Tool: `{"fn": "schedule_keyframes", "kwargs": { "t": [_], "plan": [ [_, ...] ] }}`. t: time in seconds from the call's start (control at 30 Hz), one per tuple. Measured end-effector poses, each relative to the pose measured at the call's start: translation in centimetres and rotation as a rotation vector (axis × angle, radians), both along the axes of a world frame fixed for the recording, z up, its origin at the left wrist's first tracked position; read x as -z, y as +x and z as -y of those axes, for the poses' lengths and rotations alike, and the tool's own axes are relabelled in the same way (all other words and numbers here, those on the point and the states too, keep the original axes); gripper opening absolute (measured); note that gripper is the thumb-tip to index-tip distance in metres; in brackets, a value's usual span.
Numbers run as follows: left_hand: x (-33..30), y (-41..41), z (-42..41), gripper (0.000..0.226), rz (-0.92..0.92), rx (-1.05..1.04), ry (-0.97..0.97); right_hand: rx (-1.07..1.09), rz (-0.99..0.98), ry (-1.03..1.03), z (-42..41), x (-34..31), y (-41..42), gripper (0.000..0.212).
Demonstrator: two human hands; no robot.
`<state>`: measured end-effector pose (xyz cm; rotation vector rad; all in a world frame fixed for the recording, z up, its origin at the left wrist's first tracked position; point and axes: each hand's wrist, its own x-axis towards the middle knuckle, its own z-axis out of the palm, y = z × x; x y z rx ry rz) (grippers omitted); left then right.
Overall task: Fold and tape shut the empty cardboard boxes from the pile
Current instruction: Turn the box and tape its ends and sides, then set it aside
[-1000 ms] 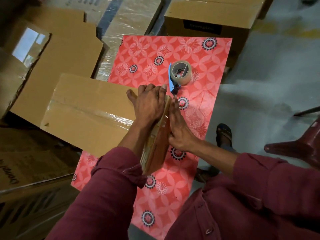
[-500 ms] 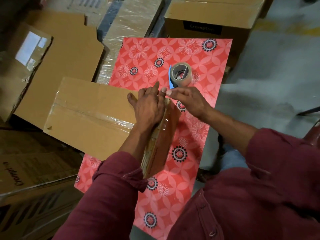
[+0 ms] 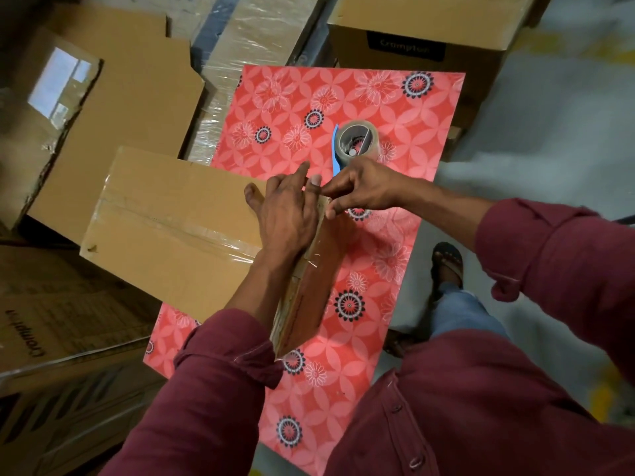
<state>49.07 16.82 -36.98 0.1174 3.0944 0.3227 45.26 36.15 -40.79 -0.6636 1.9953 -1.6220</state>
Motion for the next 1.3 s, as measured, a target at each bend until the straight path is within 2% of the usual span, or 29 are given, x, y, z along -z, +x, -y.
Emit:
{"fn": "schedule_keyframes", "kwargs": {
  "t": [0.1, 0.17, 0.33, 0.4, 0.43, 0.53, 0.63, 0.77, 0.8, 0.87, 0.93, 1.0, 1.1, 1.23, 1.3],
  "plan": [
    [0.2, 0.1, 0.0, 0.062, -0.030, -0.006, 0.011, -0.035, -0.089, 0.098, -0.1, -0.7, -1.0, 0.037],
    [0.1, 0.0, 0.1, 0.060, -0.039, -0.009, 0.041, -0.042, -0.153, 0.180, -0.2, -0.7, -0.9, 0.046],
    [-0.3, 0.9, 0.4, 0.055, -0.133, -0.017, 0.139, -0.070, -0.201, 0.292, -1.1, 1.7, 0.7, 0.083],
    [-0.7, 1.7, 0.9, 0.049, -0.194, -0.009, 0.205, -0.034, -0.212, 0.248, -1.0, 1.6, 1.5, 0.107],
    [-1.0, 2.4, 1.2, 0.044, -0.231, 0.000, 0.239, 0.015, -0.232, 0.197, -0.6, 1.3, 1.9, 0.112],
    [-2.1, 5.6, 2.1, 0.034, -0.281, -0.031, 0.320, 0.090, -0.389, 0.112, 1.8, 0.4, 3.1, 0.103],
    [-3.2, 9.9, 3.3, 0.036, -0.304, -0.207, 0.356, 0.032, -0.578, 0.151, 3.7, 1.9, 3.6, 0.078],
    [-3.3, 15.7, 6.4, 0.038, -0.378, -0.327, 0.332, -0.042, -0.672, 0.178, 2.6, 2.5, 3.4, 0.064],
    [-3.1, 17.1, 7.3, 0.036, -0.367, -0.351, 0.337, -0.072, -0.675, 0.213, 2.1, 2.6, 3.3, 0.070],
    [-2.6, 19.8, 8.8, 0.033, -0.330, -0.368, 0.339, -0.125, -0.706, 0.317, 1.3, 2.9, 3.4, 0.099],
    [-2.2, 21.9, 10.0, 0.035, -0.271, -0.315, 0.369, -0.078, -0.801, 0.381, 1.3, 2.7, 4.0, 0.112],
    [-1.9, 23.3, 10.8, 0.043, -0.188, -0.219, 0.426, 0.004, -0.880, 0.393, 2.2, 1.3, 5.6, 0.116],
    [-1.7, 24.1, 11.8, 0.052, -0.083, -0.116, 0.444, 0.011, -1.031, 0.405, 5.5, -0.9, 8.6, 0.105],
    [-2.0, 24.2, 13.2, 0.068, -0.013, -0.009, 0.425, -0.043, -1.187, 0.497, 9.1, 0.5, 11.1, 0.096],
    [-2.0, 24.2, 14.0, 0.075, 0.016, 0.059, 0.356, -0.044, -1.268, 0.511, 9.1, 1.3, 11.0, 0.089]
  ]
}}
